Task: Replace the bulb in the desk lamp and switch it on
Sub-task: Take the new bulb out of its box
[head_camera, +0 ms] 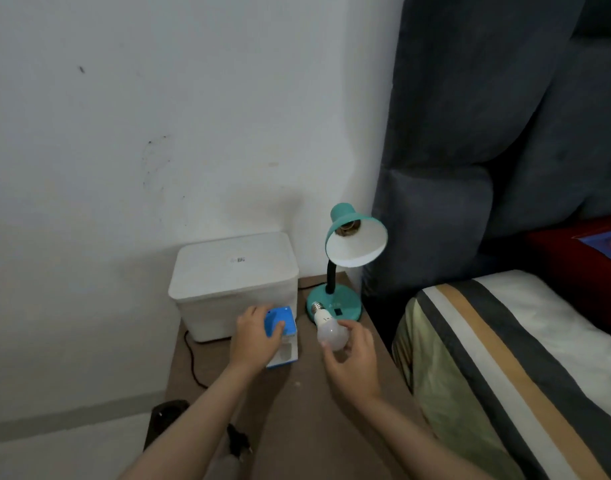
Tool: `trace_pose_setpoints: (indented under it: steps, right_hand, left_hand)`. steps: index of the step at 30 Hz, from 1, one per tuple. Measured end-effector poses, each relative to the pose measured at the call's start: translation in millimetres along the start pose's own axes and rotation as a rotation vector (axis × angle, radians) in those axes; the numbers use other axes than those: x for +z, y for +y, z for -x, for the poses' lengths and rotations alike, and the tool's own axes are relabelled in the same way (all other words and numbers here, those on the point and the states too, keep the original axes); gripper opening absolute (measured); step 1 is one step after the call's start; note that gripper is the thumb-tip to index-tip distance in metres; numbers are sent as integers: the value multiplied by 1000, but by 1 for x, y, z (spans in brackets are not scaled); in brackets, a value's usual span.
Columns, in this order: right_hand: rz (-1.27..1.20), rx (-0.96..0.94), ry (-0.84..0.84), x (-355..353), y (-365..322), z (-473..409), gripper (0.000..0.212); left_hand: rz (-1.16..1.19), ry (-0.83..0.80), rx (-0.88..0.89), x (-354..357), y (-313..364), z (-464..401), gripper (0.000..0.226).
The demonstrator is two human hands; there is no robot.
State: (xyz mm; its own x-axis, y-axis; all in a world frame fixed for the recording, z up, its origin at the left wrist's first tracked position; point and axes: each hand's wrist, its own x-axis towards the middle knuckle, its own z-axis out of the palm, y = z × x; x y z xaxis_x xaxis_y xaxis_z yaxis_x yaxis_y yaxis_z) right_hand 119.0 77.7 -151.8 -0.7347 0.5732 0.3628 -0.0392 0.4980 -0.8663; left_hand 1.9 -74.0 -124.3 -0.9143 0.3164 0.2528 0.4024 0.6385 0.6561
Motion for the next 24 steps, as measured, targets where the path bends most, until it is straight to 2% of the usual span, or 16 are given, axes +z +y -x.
trace_pose_setpoints:
  steps: [5, 17, 20, 24]
  right_hand:
    - [116, 121, -76, 24, 14, 1, 41]
    - [213, 269, -125, 49, 33, -14, 48]
    - [263, 155, -68, 50, 32, -13, 54]
    - [238, -137, -74, 49, 9, -12, 39]
  left_hand:
    - [32, -10, -62, 10, -16, 6, 47]
    - [187, 117, -107, 28, -20, 13, 44]
    - [202, 116, -109, 30, -21, 14, 45]
    - [263, 170, -136, 32, -19, 17, 55]
